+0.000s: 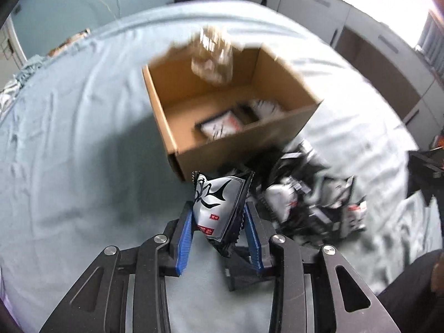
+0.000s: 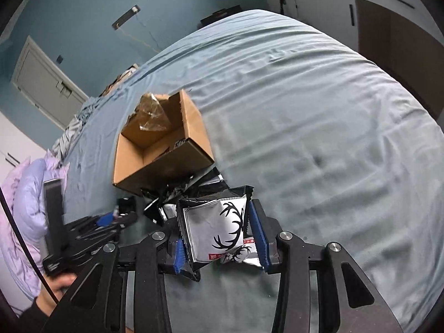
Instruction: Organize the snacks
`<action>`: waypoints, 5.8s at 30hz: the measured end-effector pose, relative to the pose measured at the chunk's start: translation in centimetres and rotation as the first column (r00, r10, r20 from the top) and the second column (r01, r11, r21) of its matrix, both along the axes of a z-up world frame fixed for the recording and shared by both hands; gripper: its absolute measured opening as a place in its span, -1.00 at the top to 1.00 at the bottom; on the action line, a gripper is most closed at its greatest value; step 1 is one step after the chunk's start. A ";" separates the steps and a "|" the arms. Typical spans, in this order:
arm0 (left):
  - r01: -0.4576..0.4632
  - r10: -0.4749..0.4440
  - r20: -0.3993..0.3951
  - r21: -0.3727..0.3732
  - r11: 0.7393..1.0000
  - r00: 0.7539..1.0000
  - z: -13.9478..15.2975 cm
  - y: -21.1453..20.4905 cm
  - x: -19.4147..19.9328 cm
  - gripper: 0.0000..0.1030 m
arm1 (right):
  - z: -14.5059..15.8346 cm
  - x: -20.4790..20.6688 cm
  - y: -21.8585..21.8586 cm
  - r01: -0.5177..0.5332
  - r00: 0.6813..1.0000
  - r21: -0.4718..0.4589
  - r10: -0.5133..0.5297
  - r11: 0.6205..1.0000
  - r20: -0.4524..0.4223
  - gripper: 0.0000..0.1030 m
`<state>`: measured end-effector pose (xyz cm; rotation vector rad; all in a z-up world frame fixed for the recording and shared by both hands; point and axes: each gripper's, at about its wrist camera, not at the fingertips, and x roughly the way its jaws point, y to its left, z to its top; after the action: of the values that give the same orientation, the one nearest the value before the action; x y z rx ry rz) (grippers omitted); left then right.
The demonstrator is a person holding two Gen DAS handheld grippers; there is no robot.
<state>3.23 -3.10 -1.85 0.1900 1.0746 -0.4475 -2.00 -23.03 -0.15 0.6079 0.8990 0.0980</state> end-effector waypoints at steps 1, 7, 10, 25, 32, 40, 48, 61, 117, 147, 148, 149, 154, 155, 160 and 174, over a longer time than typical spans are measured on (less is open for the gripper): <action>0.005 -0.005 0.018 -0.023 1.000 1.000 0.7 0.0 -0.5 0.34 | 0.1 -0.2 -0.1 0.006 1.000 0.003 -0.006 1.000 0.005 0.26; 0.008 0.000 0.132 -0.066 0.998 0.991 4.0 0.4 -1.8 0.34 | 1.1 -1.6 -0.2 0.014 0.999 0.007 -0.014 1.000 0.044 0.26; -0.001 0.018 0.192 -0.087 0.996 0.981 5.4 0.8 -1.7 0.34 | 1.2 -2.0 -0.1 0.005 0.998 0.006 -0.005 1.000 0.059 0.26; -0.004 0.056 0.394 -0.133 0.991 0.917 5.9 1.6 3.9 -0.60 | -0.5 1.8 1.3 -0.035 0.999 -0.013 0.035 0.999 0.009 0.26; -0.103 0.123 0.335 -0.077 0.992 0.934 4.9 2.6 4.3 -0.63 | -0.4 5.1 3.1 -0.046 0.996 0.074 0.040 0.996 0.079 0.26; -0.199 0.218 0.304 -0.095 0.976 0.927 4.7 4.6 5.3 -0.62 | 3.8 11.9 6.1 -0.132 0.986 0.162 0.113 0.978 0.120 0.18; -0.183 0.186 0.303 -0.037 0.982 0.935 5.0 5.0 3.5 -0.63 | 8.3 10.4 3.2 -0.029 0.962 0.212 -0.031 0.977 0.273 -0.75; -0.093 0.038 0.336 0.149 0.984 0.941 5.5 3.3 -1.4 -0.71 | -1.8 -1.3 -2.0 0.014 0.995 0.049 -0.009 0.999 -0.097 -0.76; 0.183 -0.146 -0.220 0.157 0.971 0.965 -5.2 -2.7 -7.2 -0.81 | -0.6 -3.2 -7.1 0.025 0.998 0.116 -0.031 0.993 0.055 -0.04; -0.082 0.082 0.008 -0.009 0.997 0.997 3.2 0.1 -2.6 0.79 | -2.7 -1.2 -7.2 0.036 0.999 0.191 -0.043 0.981 0.032 -0.04; -0.102 0.102 0.041 -0.009 0.995 0.994 4.0 0.0 -1.6 0.79 | -2.6 -1.1 -7.2 0.035 0.999 0.191 -0.041 0.981 0.030 -0.04; -0.118 0.118 0.064 -0.008 0.993 0.991 4.6 -0.3 -0.6 0.79 | -2.6 -1.1 -7.2 0.033 0.999 0.191 -0.039 0.981 0.031 -0.04; -0.180 0.182 0.107 -0.029 0.983 0.978 7.0 -1.1 4.8 0.78 | -2.7 -0.8 -7.1 0.030 0.999 0.184 -0.036 0.982 0.030 -0.04; -0.189 0.193 0.120 -0.047 0.981 0.974 7.8 -1.2 6.0 0.75 | -2.8 -0.7 -7.2 0.032 0.999 0.184 -0.037 0.982 0.026 -0.04; -0.192 0.198 0.157 -0.053 0.980 0.968 9.5 -1.9 8.3 -0.28 | -2.9 -0.7 -7.2 0.050 0.998 0.190 -0.054 0.981 0.015 -0.04; -0.096 0.096 0.024 0.025 0.995 0.995 6.8 3.8 -1.5 -0.65 | -2.4 -0.3 -6.2 0.044 0.999 0.140 -0.043 0.989 -0.011 -0.05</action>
<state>1.73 0.67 4.99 0.1654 1.0628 -0.3445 -2.33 -29.24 -2.58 0.7586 0.8908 0.1206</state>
